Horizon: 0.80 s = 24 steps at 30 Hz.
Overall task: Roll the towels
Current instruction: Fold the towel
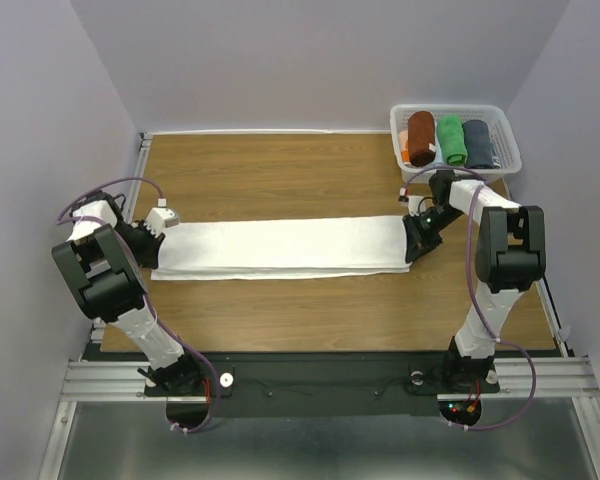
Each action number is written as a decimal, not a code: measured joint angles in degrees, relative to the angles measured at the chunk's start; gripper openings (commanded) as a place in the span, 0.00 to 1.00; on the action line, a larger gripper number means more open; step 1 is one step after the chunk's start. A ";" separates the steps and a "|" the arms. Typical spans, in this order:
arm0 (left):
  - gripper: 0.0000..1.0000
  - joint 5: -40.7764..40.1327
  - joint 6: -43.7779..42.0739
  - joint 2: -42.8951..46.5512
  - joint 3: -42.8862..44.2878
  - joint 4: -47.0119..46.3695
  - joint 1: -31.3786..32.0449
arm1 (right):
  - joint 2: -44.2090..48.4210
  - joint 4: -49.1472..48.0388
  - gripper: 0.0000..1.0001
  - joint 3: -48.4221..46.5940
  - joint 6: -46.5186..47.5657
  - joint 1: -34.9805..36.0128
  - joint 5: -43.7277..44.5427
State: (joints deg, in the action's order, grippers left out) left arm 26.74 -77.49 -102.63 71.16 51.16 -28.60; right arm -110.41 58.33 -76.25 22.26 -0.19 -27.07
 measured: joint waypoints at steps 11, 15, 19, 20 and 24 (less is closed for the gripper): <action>0.56 0.70 -0.61 0.04 1.95 2.16 -0.22 | 2.91 0.55 0.57 0.37 0.46 0.00 0.44; 0.69 2.32 0.26 1.38 6.16 3.43 -0.52 | 6.01 2.03 0.57 -0.09 0.96 0.00 3.56; 0.99 4.79 2.80 5.16 7.78 1.79 -0.57 | 7.37 3.19 0.48 -5.09 1.20 0.00 5.03; 0.99 5.57 4.74 6.60 7.78 0.92 -0.24 | 7.23 3.19 0.44 -7.15 1.03 0.00 4.87; 0.99 6.71 12.72 8.76 6.21 -6.12 1.95 | 5.01 2.36 0.42 -14.64 -0.09 1.79 3.89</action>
State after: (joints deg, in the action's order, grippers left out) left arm 33.45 -64.77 -93.86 77.36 45.04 -26.65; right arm -105.41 60.69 -90.89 22.17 1.61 -23.18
